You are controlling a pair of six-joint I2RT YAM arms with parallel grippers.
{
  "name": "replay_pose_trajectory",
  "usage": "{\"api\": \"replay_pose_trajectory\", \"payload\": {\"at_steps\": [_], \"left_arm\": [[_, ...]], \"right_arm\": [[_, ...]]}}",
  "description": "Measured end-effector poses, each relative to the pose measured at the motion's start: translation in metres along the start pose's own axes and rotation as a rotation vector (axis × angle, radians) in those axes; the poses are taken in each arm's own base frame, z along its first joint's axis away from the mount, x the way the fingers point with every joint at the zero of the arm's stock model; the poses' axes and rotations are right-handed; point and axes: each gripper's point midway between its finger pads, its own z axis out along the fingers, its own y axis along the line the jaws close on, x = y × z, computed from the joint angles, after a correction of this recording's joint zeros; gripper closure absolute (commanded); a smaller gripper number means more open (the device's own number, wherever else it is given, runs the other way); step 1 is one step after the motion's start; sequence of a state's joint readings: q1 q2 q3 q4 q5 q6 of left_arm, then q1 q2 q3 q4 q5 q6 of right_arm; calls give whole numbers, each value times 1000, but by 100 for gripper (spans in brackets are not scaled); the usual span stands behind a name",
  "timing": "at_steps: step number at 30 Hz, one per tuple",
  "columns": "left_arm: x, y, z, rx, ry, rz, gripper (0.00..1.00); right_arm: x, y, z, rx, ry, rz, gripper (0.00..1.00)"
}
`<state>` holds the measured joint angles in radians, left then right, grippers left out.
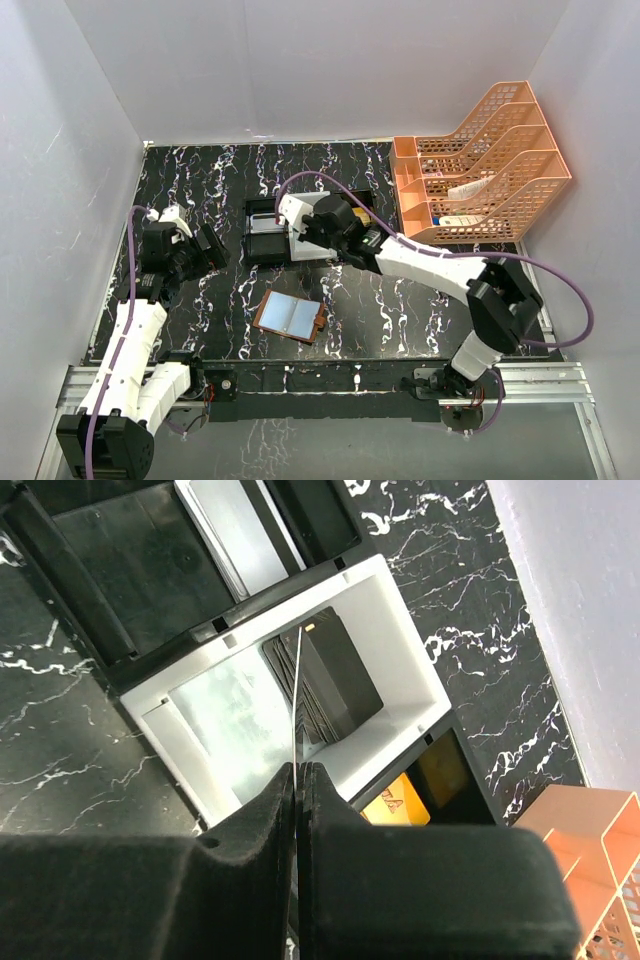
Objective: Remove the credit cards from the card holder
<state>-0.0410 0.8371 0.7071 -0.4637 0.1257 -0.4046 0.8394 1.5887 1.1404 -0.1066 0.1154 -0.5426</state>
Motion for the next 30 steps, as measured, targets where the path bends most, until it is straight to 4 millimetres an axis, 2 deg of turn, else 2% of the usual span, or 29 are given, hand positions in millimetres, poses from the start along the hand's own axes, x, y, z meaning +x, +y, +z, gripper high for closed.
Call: {"api": "replay_pose_trajectory", "payload": {"at_steps": [4,10,14,20,30], "left_arm": [[0,2,0,-11,-2,-1,1],[0,3,2,-18,2,-1,1],[0,4,2,-21,3,-2,1],[1,6,2,-32,5,-6,1],[2,7,3,-39,8,-10,1]], "right_arm": [[15,1,18,-10,50,-55,100],[43,-12,36,-24,93,-91,100],[44,-23,54,-23,83,-113,100],[48,-25,80,-35,87,-154,100],[50,-34,99,-18,100,-230,100]]}}
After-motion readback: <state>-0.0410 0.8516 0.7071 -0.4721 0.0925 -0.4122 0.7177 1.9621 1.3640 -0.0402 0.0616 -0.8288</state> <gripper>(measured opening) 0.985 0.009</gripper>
